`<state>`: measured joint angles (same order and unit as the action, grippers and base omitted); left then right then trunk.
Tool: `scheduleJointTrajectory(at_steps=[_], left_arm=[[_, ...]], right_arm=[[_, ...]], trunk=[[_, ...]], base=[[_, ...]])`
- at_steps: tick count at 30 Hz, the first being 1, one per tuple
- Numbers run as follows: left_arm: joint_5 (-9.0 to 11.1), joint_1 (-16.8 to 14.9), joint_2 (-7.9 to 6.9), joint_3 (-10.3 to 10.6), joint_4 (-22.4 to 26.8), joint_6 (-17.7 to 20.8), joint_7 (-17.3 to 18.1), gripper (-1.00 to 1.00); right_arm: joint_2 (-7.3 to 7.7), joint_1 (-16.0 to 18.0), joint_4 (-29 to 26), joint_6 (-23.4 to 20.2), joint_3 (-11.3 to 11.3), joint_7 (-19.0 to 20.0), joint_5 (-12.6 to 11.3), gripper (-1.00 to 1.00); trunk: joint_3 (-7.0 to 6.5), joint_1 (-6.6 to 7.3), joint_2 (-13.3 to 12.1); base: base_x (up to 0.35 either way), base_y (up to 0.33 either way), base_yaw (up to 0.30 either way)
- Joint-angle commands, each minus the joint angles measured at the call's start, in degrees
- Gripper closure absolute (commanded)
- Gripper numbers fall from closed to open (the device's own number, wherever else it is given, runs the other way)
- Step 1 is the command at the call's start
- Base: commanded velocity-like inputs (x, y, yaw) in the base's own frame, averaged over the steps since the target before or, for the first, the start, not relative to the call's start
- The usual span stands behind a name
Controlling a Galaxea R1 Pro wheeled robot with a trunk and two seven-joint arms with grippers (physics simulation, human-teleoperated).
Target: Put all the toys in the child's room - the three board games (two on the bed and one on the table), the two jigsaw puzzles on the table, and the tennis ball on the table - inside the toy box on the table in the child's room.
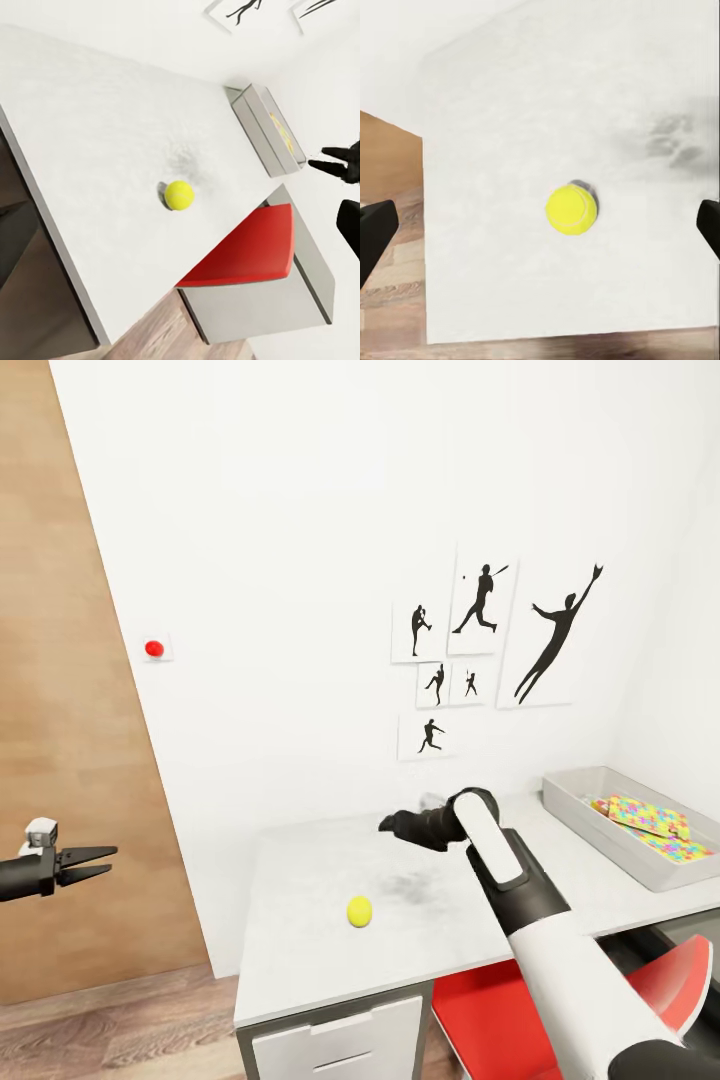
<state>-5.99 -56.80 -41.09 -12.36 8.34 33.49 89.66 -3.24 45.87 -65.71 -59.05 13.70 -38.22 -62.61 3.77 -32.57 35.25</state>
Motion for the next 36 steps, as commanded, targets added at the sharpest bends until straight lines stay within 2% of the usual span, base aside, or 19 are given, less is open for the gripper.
scheduleJointTrajectory(at_steps=[1,2,4,5,6,9,14,25,36], left_arm=[[-0.60,-0.06,0.02,-0.38,0.00,0.61,0.34,-1.00],[-0.60,-0.06,0.02,-0.38,0.00,0.61,0.34,-1.00],[-0.60,-0.06,0.04,-0.38,0.00,0.61,0.34,-1.00],[-0.60,-0.06,0.04,-0.38,0.00,0.61,0.34,-1.00],[-0.60,-0.06,0.04,-0.38,0.00,0.61,0.34,-1.00],[-0.64,-0.06,0.04,-0.38,0.00,0.61,0.34,-1.00],[-0.67,-0.06,0.11,-0.38,-0.05,0.61,0.34,-1.00],[-0.61,-0.06,0.15,-0.38,-0.08,0.54,0.34,-1.00],[-0.72,-0.06,1.34,-0.38,-0.08,0.52,0.34,-1.00]], right_arm=[[-1.69,0.42,2.40,-0.10,0.83,-2.79,-0.29,-1.00],[-2.53,0.69,3.65,-0.08,1.10,-3.85,-0.14,-1.00],[-5.42,2.30,9.02,0.36,1.81,-7.63,1.36,-1.00],[-6.43,3.16,11.51,1.12,2.02,-8.81,2.59,-1.00],[-6.76,3.55,12.58,1.60,2.09,-9.23,3.22,-1.00],[-6.76,4.65,15.48,3.28,2.26,-10.29,5.52,-1.00],[-6.76,5.10,16.61,4.15,2.41,-10.66,6.75,-1.00],[-6.76,5.19,17.29,4.53,2.83,-10.73,7.15,-1.00],[-6.76,5.12,17.49,4.56,2.93,-10.70,7.17,-1.00]], trunk=[[0.11,-0.02,0.10],[0.11,-0.02,0.10],[0.11,-0.02,0.10],[0.11,-0.02,0.10],[0.11,-0.02,0.10],[0.11,-0.02,0.10],[0.11,-0.02,0.10],[0.19,-0.02,0.10],[1.12,-0.02,0.10]], base=[[0.000,0.000,0.000],[0.000,0.000,0.000],[0.000,0.000,0.000],[0.000,0.031,0.000],[0.006,0.067,0.000],[0.045,0.169,0.000],[0.146,0.224,0.000],[0.140,0.043,0.000],[0.004,0.000,0.000]])
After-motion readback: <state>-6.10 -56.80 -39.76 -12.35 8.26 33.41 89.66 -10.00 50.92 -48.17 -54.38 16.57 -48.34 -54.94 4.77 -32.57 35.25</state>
